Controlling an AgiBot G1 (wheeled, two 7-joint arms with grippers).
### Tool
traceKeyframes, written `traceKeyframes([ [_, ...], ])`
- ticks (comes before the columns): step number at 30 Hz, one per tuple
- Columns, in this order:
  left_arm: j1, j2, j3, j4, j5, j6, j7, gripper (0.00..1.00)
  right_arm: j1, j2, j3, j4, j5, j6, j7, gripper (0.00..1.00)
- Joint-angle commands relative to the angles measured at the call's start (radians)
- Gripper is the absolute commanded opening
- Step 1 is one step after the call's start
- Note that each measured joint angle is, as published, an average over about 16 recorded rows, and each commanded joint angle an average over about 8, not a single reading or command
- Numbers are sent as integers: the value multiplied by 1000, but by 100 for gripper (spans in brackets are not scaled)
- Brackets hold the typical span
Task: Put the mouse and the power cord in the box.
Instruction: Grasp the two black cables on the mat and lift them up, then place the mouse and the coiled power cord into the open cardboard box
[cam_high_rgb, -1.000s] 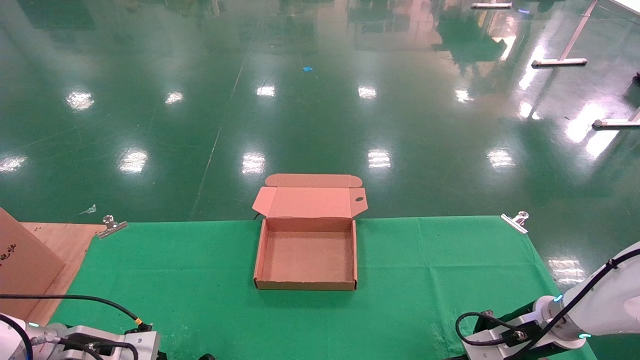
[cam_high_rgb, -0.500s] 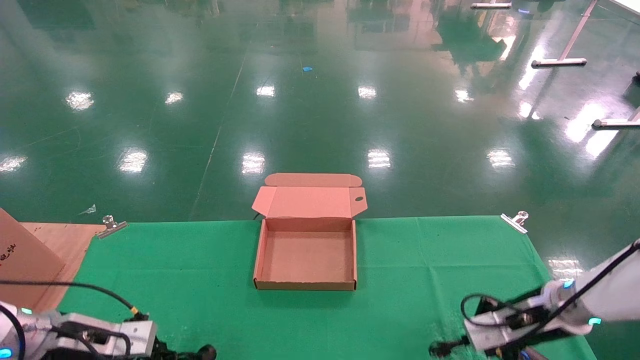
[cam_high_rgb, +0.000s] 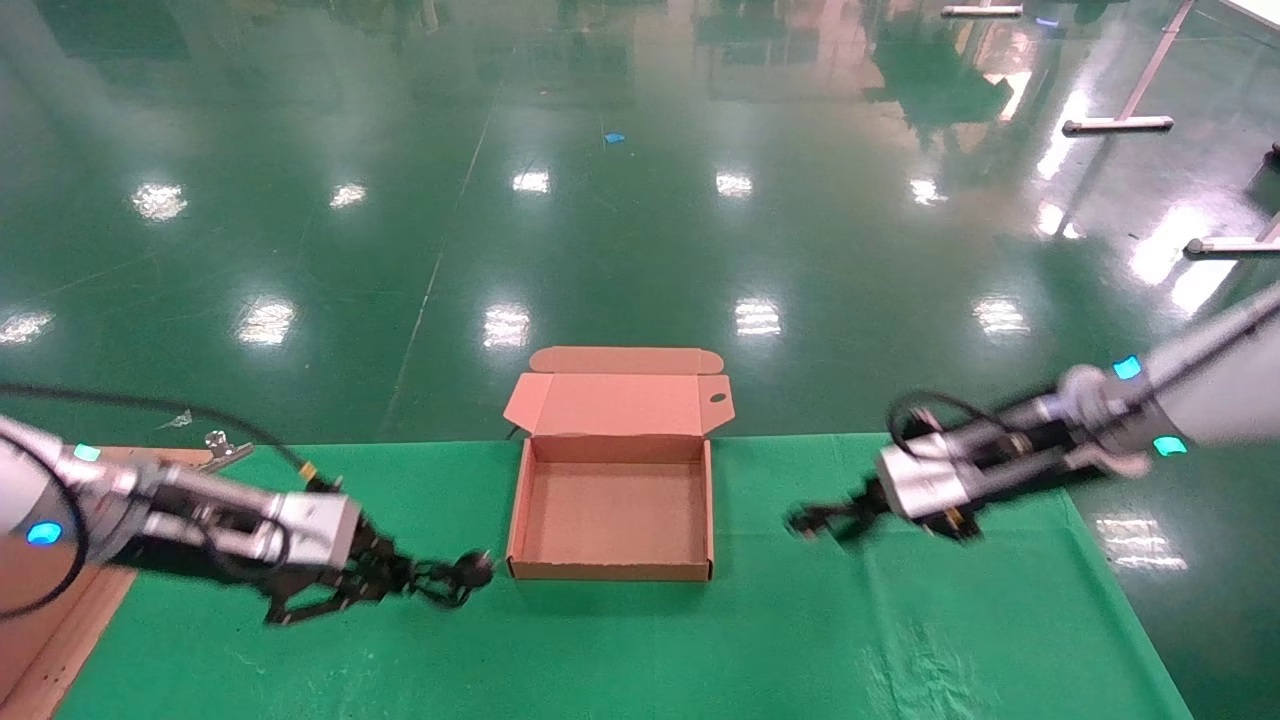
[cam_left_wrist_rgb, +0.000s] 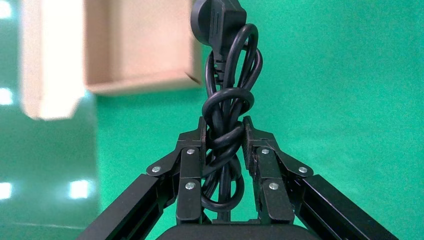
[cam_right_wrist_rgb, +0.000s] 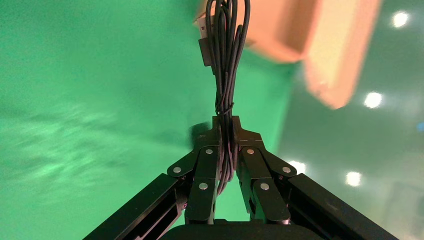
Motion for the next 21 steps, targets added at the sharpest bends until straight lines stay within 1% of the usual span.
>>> traceKeyframes([
  [1,-25,16,-2,-5,-3,4,-5,0,26,-16,5,4,7,-6,8,0],
  [3,-44,41,-6,-5,-8,-14,-8,0,42,-43,9,7,12,26,16,0],
  [6,-67,81,-10,-2,-12,-69,-8,0,55,-87,13,14,16,109,24,0],
  [9,-82,121,-15,1,-14,-159,-4,0,54,-123,20,32,26,201,29,0],
  [11,-90,146,-16,2,-14,-223,1,0,47,-139,25,53,36,249,33,0],
  [15,-98,189,-17,9,-11,-324,14,0,28,-152,31,112,64,293,44,0],
  [21,-99,232,-15,26,-7,-399,41,0,-3,-156,8,195,96,323,73,0],
])
